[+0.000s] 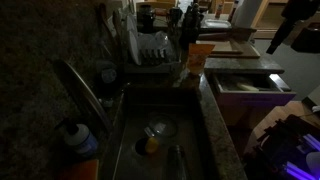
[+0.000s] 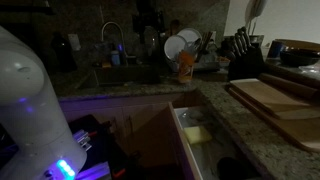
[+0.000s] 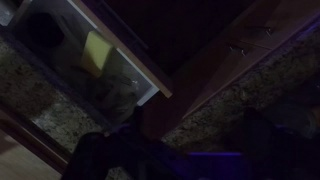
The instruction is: Pick up the Dish washing sponge from the kitchen drawer and put it on the kitchen unit base
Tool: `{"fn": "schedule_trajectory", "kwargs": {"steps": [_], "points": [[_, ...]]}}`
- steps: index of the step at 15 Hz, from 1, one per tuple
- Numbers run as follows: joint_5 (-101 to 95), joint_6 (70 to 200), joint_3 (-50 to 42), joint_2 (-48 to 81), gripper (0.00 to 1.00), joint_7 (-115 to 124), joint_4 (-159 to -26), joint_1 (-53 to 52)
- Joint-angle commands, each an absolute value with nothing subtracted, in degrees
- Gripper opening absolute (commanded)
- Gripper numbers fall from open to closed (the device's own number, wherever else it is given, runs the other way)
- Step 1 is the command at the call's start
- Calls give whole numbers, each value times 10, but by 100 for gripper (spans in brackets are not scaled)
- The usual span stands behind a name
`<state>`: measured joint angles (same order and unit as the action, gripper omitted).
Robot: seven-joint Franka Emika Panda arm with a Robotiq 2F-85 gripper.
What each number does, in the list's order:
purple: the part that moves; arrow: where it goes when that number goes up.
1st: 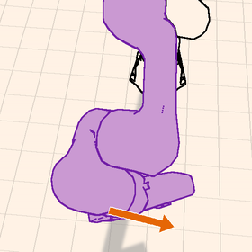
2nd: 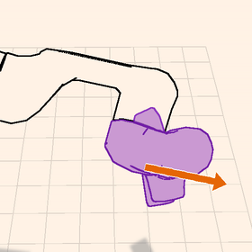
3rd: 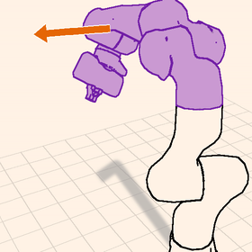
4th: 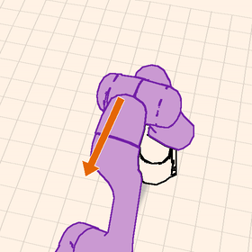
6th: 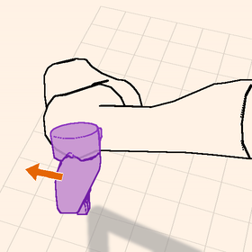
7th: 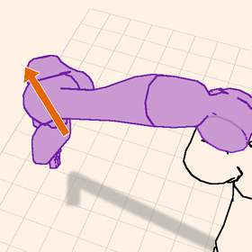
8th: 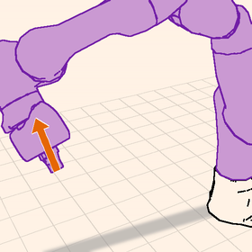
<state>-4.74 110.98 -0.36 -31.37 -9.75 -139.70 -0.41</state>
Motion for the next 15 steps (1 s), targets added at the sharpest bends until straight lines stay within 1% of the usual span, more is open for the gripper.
{"fn": "schedule_trajectory", "kwargs": {"steps": [1,9,12,15], "points": [[-50,1108,-7,-313,100,-95,-1396,-9],[-105,1172,-99,-213,100,12,-1378,117],[-46,1160,-144,-165,100,-22,-1365,123],[-12,1207,-160,-112,100,-34,-1359,123]]}}
